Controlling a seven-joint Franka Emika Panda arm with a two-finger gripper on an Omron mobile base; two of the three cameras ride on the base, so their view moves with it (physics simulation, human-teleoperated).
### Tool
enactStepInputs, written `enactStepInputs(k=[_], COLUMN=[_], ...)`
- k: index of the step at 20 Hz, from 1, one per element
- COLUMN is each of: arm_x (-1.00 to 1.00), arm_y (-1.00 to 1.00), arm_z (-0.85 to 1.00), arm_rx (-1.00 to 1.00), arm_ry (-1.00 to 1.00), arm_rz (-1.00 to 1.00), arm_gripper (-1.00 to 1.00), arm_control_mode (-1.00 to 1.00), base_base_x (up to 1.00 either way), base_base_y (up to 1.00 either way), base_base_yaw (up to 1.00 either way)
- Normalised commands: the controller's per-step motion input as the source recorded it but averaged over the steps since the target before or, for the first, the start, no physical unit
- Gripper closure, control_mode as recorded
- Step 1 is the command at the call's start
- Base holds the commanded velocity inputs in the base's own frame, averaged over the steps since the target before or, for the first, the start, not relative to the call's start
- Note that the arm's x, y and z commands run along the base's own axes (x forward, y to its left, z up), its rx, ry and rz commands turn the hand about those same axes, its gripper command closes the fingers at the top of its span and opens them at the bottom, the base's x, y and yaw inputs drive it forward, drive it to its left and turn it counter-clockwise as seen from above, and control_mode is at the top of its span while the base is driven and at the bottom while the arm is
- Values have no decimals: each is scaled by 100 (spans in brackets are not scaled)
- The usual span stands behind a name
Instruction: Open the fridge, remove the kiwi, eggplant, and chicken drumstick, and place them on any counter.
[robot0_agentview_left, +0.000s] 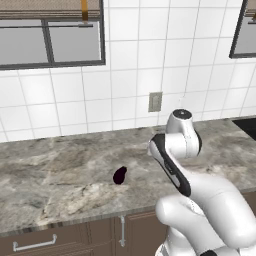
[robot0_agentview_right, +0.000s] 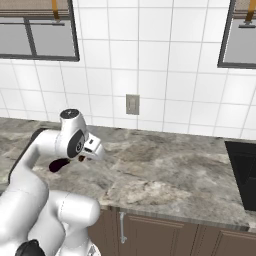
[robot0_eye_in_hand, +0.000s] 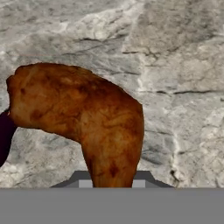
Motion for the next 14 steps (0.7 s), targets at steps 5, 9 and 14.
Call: enactStepInputs(k=[5, 9, 14], arm_x=[37, 36, 30], arm_y=[1, 4, 3], arm_z=[-58, -50, -28], arm_rx=[0, 0, 0], arm_ry=[15, 17, 16], arm_rz=[0, 0, 0], arm_gripper=[100, 100, 100], arm_control_mode=[-100, -100, -100], base_base_x=[0, 0, 0], base_base_y=[0, 0, 0], base_base_yaw=[0, 0, 0])
